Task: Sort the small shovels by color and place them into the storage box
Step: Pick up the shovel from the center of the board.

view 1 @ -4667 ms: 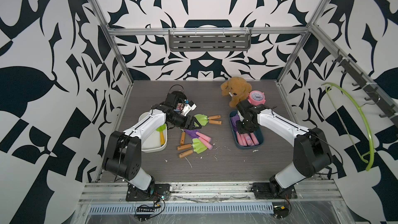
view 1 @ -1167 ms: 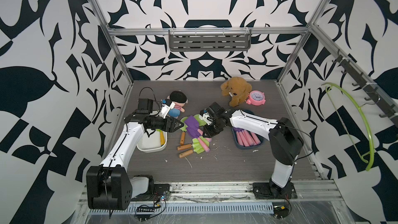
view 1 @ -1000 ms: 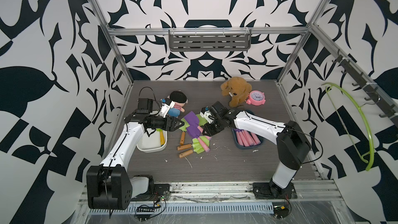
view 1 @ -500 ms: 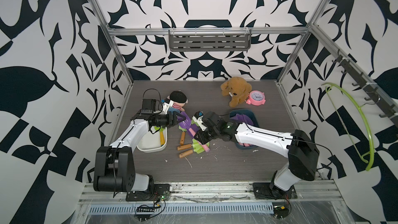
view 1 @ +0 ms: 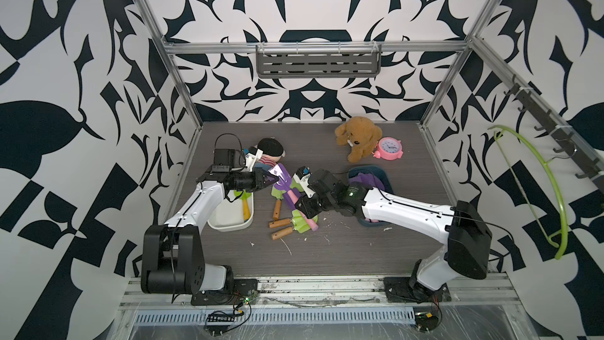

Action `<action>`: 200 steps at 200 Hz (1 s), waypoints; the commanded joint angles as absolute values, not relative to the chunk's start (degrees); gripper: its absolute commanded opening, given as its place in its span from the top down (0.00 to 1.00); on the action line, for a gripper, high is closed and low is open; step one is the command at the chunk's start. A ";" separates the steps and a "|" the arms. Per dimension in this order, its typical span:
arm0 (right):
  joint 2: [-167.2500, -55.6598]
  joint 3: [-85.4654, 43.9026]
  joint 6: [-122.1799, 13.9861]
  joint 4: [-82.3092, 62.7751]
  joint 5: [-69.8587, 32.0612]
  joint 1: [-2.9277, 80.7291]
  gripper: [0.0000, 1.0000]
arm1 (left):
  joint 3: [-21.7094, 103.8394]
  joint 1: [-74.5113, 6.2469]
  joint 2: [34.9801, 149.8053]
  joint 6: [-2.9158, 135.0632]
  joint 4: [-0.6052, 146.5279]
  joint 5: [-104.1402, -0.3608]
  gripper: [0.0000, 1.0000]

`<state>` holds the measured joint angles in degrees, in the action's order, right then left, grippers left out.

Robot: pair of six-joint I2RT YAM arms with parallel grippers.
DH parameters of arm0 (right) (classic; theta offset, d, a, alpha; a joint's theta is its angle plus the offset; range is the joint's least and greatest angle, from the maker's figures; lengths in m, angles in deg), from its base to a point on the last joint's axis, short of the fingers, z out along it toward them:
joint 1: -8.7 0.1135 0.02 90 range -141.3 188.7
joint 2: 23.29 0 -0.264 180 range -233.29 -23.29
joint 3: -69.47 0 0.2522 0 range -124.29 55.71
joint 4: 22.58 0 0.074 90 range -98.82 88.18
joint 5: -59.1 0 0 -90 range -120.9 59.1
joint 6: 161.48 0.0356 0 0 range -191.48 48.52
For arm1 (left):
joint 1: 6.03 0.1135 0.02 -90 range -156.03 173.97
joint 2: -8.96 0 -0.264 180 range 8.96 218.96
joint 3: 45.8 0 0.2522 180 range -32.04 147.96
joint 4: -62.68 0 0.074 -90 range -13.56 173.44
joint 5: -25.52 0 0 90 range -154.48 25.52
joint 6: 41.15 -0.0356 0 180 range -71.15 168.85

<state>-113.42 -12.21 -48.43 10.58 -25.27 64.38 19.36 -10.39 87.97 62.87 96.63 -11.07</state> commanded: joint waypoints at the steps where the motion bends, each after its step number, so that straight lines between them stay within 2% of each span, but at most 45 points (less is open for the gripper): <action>1: -110.13 -17.17 -53.60 14.19 -26.61 63.89 0.70 | 20.70 -10.61 85.83 52.27 102.70 -6.47 1.00; 27: -112.01 -21.95 -55.12 21.36 -28.01 63.89 0.66 | 20.86 -10.66 86.12 55.43 101.80 -7.52 1.00; 71: -114.85 -28.76 -55.89 31.93 -35.02 63.94 0.66 | 23.13 -12.01 87.64 69.58 101.53 -20.43 1.00; 121: -121.11 -36.48 -57.06 36.82 -32.59 64.04 0.64 | 25.81 -14.31 90.50 79.08 103.84 -25.38 1.00; 200: -130.03 -44.16 -59.32 39.12 -30.89 64.52 0.62 | 25.09 -14.63 92.90 82.03 102.01 -25.24 1.00</action>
<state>-129.66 -41.11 -57.79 37.58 -31.13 64.07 24.21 -14.42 92.25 80.60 102.40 -26.18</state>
